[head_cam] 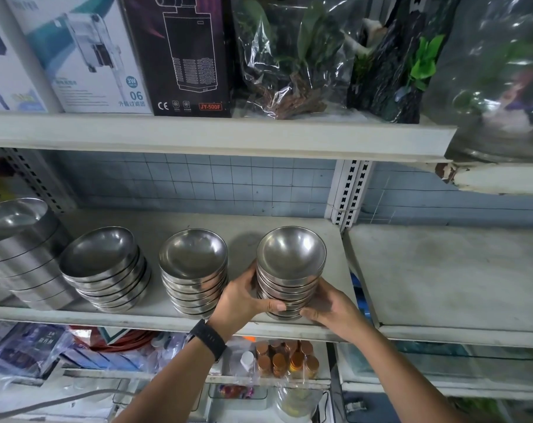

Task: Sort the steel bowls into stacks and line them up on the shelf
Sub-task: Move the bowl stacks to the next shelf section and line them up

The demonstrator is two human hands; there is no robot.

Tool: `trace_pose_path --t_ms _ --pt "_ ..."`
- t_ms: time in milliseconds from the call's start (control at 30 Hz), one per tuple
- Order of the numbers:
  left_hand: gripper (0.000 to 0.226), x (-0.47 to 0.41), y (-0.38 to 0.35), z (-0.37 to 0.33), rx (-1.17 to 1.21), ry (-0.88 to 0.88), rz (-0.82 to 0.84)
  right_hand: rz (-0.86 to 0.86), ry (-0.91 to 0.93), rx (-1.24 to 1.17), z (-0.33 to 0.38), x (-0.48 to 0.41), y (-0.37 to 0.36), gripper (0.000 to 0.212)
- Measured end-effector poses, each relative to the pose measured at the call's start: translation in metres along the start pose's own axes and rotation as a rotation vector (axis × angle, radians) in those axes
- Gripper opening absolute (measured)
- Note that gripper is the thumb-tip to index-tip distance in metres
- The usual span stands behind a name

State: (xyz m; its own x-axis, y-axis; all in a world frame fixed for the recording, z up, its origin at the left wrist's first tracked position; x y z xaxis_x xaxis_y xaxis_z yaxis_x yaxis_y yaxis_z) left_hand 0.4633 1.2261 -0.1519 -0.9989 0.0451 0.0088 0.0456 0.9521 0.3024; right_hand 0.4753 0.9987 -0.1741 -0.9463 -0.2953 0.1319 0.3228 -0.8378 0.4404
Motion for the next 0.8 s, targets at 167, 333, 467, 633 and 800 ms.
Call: trace_pose_path --t_ms 167,333,467,633,800 --pt "0.122 0.001 0.0 -0.006 -0.015 -0.027 0.037 -0.002 0.055 -0.008 0.008 0.0 0.01 0.114" --pt "0.147 0.001 0.004 -0.015 -0.06 -0.07 -0.026 -0.045 0.169 -0.019 0.035 -0.002 0.035 0.133" --pt "0.127 -0.001 0.0 -0.021 -0.068 -0.134 0.003 -0.052 0.182 -0.045 0.051 -0.006 0.039 0.128" --pt "0.111 -0.001 0.001 -0.018 -0.027 -0.15 0.013 -0.056 0.187 -0.042 0.057 -0.008 0.034 0.114" --pt "0.109 0.0 0.001 -0.017 -0.013 -0.138 0.006 -0.042 0.186 -0.046 0.057 -0.007 0.031 0.11"
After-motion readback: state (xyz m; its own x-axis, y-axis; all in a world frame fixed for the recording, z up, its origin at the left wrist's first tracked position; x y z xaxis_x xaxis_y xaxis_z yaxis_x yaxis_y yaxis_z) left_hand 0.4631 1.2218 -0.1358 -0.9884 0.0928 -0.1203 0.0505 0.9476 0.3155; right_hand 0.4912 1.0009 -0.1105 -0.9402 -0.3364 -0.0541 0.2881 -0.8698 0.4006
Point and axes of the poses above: each hand's wrist, its own x-axis away from the middle knuckle, its own y-axis out of the back of the hand, z = x × y, the point moved 4 cm from there along -x, towards the middle knuckle, and after that the axes turned 4 degrees about -z, right-handed, at the moved point
